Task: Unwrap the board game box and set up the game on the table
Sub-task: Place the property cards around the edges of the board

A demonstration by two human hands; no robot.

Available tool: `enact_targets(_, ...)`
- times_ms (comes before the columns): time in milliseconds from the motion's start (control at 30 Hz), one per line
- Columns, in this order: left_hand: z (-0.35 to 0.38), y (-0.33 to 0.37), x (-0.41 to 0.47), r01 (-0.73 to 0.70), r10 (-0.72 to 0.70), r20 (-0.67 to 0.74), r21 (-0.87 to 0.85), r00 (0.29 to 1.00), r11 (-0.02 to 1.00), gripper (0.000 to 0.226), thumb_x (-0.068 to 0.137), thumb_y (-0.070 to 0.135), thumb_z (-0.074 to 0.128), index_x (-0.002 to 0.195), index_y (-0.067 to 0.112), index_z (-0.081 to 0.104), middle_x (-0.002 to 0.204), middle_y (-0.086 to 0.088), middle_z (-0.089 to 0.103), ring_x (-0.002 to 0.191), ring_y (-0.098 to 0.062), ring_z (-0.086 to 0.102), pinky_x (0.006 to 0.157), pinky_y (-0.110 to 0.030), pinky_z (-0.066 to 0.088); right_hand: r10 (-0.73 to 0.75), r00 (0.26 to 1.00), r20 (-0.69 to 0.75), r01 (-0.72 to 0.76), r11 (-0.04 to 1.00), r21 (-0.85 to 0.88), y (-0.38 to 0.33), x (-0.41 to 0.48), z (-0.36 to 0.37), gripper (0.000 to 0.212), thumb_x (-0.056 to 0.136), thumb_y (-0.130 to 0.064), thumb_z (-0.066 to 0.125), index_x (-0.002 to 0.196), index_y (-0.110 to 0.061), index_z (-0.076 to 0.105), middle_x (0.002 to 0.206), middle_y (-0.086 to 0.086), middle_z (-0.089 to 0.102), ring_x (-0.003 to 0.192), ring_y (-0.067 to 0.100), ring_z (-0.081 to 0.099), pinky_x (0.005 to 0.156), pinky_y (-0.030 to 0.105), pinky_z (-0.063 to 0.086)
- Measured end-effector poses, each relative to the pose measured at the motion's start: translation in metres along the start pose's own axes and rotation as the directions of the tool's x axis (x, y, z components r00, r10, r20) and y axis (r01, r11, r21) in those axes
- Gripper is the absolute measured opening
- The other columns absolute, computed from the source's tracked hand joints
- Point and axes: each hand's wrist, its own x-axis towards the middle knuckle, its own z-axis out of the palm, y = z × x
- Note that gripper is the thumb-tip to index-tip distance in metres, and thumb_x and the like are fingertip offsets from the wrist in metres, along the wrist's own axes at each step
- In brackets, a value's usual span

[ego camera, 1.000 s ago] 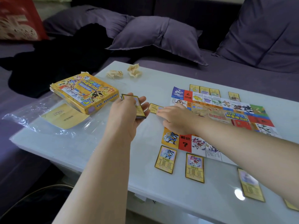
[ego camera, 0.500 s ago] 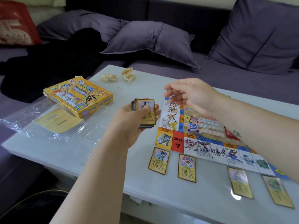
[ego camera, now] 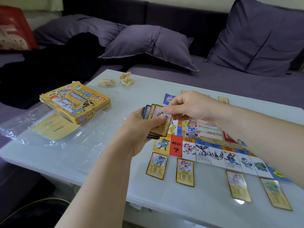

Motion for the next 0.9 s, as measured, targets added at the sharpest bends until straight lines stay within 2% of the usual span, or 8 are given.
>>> enact_targets(167,-0.001,0.001,-0.001,0.042,-0.043,-0.004,-0.171,0.999,0.984,0.007,0.089,0.007,0.058,0.096,0.007,0.06,0.073,-0.007,0.07,0.06,-0.014,0.068,0.05,-0.021,0.052,-0.011,1.0,-0.016,0.011,1.0,-0.03,-0.002,0.003,-0.005,0.017,0.078,-0.026,0.072,0.078,-0.009,0.07,0.071,0.0,0.064,0.064,0.006,0.058,0.071,0.022,0.051)
enact_targets(233,0.0,0.002,0.0,0.017,-0.024,-0.046,-0.154,0.999,0.988,0.006,0.091,0.008,0.057,0.096,0.008,0.059,0.077,-0.007,0.069,0.061,-0.013,0.067,0.05,-0.022,0.052,-0.012,1.0,-0.027,0.012,1.0,-0.018,-0.001,0.004,-0.006,0.014,0.081,-0.023,0.07,0.082,-0.009,0.071,0.072,-0.001,0.065,0.064,0.006,0.058,0.072,0.023,0.052)
enact_targets(400,0.007,0.011,0.002,-0.238,0.178,-0.237,-0.253,0.955,0.938,0.014,0.093,0.004,0.051,0.086,0.014,0.057,0.076,-0.002,0.068,0.068,-0.014,0.065,0.069,-0.028,0.056,-0.193,0.946,-0.262,0.17,0.979,-0.108,-0.016,0.014,-0.014,0.01,0.088,-0.022,0.065,0.089,-0.014,0.071,0.067,-0.009,0.063,0.049,-0.007,0.053,0.056,0.01,0.047)
enact_targets(500,0.007,0.014,0.004,-0.308,0.206,-0.313,-0.324,0.927,0.894,0.017,0.095,0.002,0.048,0.087,0.014,0.056,0.065,0.004,0.07,0.07,-0.013,0.066,0.079,-0.033,0.054,-0.255,0.886,-0.388,0.237,0.967,-0.093,-0.029,0.022,-0.025,0.01,0.091,-0.021,0.062,0.085,-0.018,0.068,0.068,-0.008,0.061,0.056,-0.003,0.055,0.066,0.016,0.052)
enact_targets(600,0.008,0.014,0.009,-0.289,0.149,-0.355,-0.382,0.923,0.878,0.016,0.095,-0.001,0.047,0.097,0.011,0.058,0.083,-0.004,0.068,0.079,-0.017,0.067,0.075,-0.031,0.057,-0.233,0.899,-0.372,0.2,0.972,-0.124,-0.026,0.025,-0.033,0.01,0.094,-0.019,0.058,0.092,-0.015,0.067,0.08,-0.001,0.064,0.07,0.007,0.058,0.074,0.021,0.054)
enact_targets(733,0.015,0.014,0.016,-0.264,0.083,-0.374,-0.466,0.924,0.844,0.032,0.096,-0.003,0.041,0.119,0.015,0.052,0.101,-0.009,0.065,0.083,-0.019,0.065,0.072,-0.031,0.055,-0.198,0.92,-0.337,0.128,0.967,-0.219,-0.005,0.014,-0.038,0.011,0.095,-0.019,0.054,0.092,-0.017,0.065,0.088,0.006,0.067,0.075,0.012,0.058,0.082,0.033,0.053)
enact_targets(800,0.021,0.013,0.019,-0.227,0.052,-0.355,-0.47,0.933,0.853,0.033,0.096,-0.002,0.039,0.118,0.017,0.053,0.102,-0.009,0.065,0.083,-0.018,0.064,0.069,-0.031,0.054,-0.179,0.922,-0.343,0.09,0.962,-0.259,0.008,0.006,-0.042,0.011,0.095,-0.02,0.055,0.092,-0.019,0.066,0.09,0.007,0.069,0.077,0.015,0.059,0.089,0.042,0.052)
enact_targets(900,0.034,0.009,0.024,-0.135,0.001,-0.304,-0.42,0.953,0.897,0.031,0.096,-0.001,0.038,0.106,0.02,0.059,0.102,-0.008,0.066,0.079,-0.016,0.059,0.061,-0.028,0.048,-0.14,0.924,-0.355,0.045,0.964,-0.262,0.022,-0.004,-0.051,0.013,0.095,-0.022,0.054,0.096,-0.019,0.067,0.094,0.009,0.069,0.078,0.016,0.059,0.091,0.045,0.051)
